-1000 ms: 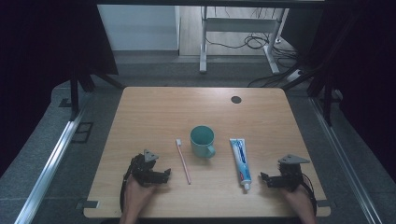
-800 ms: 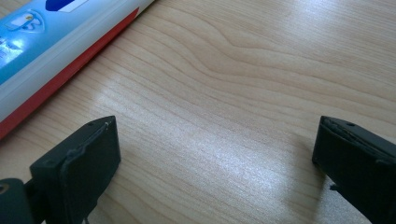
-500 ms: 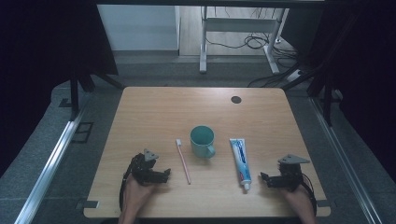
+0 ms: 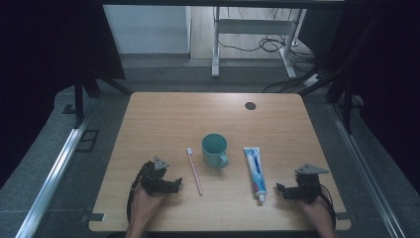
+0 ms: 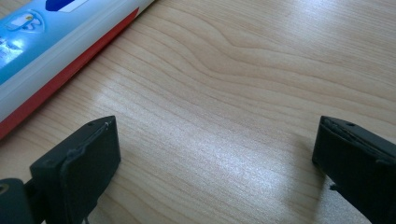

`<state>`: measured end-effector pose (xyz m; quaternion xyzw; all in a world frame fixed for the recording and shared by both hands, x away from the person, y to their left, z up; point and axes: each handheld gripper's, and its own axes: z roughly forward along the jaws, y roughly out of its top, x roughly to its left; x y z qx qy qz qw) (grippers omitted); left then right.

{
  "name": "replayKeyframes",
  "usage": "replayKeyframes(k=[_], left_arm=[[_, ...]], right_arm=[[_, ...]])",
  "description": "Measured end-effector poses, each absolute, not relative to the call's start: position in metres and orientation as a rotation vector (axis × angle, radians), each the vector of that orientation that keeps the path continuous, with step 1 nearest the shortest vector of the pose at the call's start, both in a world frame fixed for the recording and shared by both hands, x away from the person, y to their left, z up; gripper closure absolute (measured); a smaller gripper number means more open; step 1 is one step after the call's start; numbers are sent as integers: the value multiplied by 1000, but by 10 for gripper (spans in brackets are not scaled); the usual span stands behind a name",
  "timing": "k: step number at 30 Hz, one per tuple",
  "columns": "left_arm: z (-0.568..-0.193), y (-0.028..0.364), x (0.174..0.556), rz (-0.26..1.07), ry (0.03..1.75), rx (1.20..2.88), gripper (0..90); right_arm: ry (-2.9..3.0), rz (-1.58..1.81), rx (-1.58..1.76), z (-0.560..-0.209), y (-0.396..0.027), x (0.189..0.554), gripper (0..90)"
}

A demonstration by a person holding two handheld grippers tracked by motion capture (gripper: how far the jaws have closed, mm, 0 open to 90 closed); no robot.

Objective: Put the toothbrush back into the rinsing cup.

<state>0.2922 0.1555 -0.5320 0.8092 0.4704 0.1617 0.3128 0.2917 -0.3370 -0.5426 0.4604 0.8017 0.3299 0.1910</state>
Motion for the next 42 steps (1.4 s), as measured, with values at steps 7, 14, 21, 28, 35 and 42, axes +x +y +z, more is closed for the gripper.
replayKeyframes(k=[7,14,21,28,35,42], left_arm=[[-526,151,294,415,1222,2141,48],[-520,143,297,414,1200,2153,60],[-515,133,302,406,1157,2160,131],[-511,121,310,410,1127,2183,182],[-510,107,316,398,1088,2192,262],[-508,92,318,362,1027,2207,435]], right_arm=[[2252,927,1295,-543,-337,292,3],[2251,927,1295,-543,-337,292,3],[2250,927,1294,-543,-337,292,3],[2252,927,1293,-543,-337,292,3],[2252,927,1294,-543,-337,292,3],[2252,927,1296,-543,-337,292,3]])
